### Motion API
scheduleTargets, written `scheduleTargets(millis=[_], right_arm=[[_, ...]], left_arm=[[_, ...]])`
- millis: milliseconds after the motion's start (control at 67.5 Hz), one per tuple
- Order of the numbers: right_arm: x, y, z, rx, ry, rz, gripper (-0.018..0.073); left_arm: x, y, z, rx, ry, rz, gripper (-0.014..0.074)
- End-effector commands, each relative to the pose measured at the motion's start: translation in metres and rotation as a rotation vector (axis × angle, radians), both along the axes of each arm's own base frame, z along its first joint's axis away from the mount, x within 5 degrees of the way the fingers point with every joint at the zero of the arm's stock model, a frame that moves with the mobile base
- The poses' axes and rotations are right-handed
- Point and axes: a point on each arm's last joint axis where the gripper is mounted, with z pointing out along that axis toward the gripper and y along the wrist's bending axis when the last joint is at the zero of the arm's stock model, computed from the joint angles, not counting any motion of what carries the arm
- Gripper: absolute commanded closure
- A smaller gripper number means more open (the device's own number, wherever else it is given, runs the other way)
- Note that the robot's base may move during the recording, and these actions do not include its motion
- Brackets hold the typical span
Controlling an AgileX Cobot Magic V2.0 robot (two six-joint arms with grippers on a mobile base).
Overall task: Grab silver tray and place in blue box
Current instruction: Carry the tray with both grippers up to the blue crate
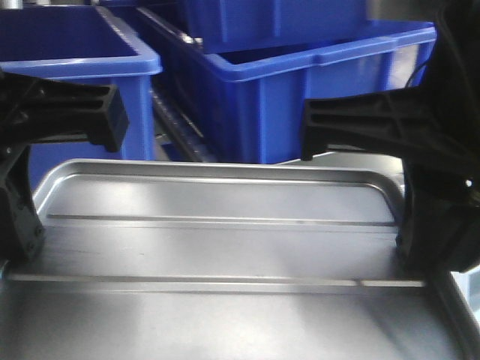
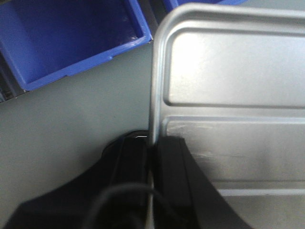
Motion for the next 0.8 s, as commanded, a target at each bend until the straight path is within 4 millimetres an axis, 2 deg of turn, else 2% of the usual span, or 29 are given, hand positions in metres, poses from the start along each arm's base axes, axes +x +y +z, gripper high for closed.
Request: scheduleTargets(millis=[0,785], right_arm=[[0.0023,0.0004,0.0144,0.041,-0.066,0.019,0.0489],[0.0023,0.0004,0.0144,0.04,-0.066,0.019,0.0489]], left_arm=[[-0.0006,-0.0005,0.014,-0.047,-0.04,-0.013,0.0603],[-0.0006,-0.0005,0.014,-0.047,-0.04,-0.013,0.0603]])
